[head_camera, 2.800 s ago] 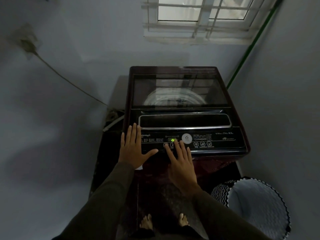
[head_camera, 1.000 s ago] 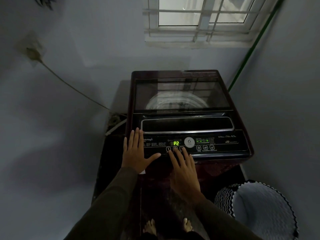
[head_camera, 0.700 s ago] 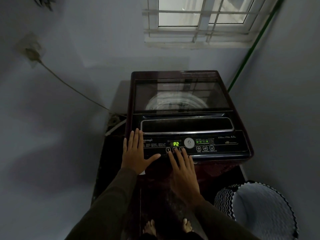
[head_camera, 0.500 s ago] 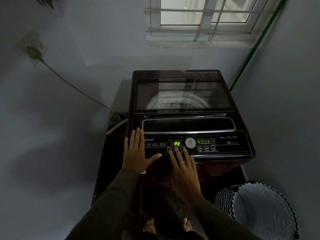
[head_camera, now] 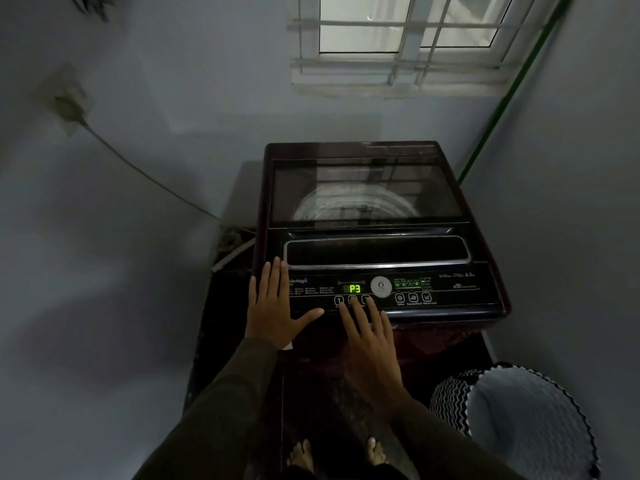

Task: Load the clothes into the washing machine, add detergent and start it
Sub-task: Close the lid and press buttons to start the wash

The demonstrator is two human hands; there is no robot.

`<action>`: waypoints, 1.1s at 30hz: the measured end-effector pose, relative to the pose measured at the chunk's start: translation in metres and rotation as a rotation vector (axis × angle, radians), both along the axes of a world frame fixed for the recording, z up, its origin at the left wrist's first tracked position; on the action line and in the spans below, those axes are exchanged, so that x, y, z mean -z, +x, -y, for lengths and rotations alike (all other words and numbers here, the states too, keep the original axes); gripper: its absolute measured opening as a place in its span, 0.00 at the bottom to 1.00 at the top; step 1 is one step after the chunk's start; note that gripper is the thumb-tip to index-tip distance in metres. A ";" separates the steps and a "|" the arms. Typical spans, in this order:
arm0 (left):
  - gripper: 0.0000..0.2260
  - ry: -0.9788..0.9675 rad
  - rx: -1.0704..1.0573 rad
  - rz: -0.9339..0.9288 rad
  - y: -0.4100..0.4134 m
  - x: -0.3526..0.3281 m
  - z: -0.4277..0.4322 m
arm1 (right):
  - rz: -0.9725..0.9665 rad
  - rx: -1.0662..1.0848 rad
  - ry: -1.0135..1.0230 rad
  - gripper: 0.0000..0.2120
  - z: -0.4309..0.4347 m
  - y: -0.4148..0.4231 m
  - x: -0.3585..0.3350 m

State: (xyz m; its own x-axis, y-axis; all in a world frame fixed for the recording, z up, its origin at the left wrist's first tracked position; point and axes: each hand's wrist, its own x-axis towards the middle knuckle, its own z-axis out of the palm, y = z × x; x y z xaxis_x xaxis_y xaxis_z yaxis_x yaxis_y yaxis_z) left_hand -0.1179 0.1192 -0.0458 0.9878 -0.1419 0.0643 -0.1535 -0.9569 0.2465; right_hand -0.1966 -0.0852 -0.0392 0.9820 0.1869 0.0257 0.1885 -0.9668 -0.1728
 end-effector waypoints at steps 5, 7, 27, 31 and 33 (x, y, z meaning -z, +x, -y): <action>0.54 0.033 -0.005 -0.011 0.000 -0.002 0.000 | -0.007 -0.012 0.001 0.48 0.002 0.003 -0.001; 0.55 0.034 -0.005 -0.011 0.000 -0.002 0.000 | -0.014 -0.014 -0.011 0.48 0.003 0.003 -0.001; 0.55 0.023 -0.003 -0.014 0.000 0.000 0.000 | -0.015 0.012 0.013 0.49 -0.001 0.001 0.001; 0.55 0.014 -0.001 -0.008 0.000 0.000 0.000 | -0.018 0.005 -0.006 0.50 0.001 0.003 0.002; 0.55 0.009 0.000 -0.008 0.000 0.000 -0.001 | -0.022 0.000 -0.002 0.51 0.002 0.004 0.002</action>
State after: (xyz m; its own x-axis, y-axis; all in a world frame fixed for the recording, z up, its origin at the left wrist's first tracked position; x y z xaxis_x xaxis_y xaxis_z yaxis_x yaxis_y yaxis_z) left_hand -0.1179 0.1200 -0.0455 0.9883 -0.1419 0.0552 -0.1511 -0.9591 0.2395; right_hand -0.1926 -0.0868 -0.0410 0.9824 0.1868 0.0038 0.1846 -0.9672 -0.1746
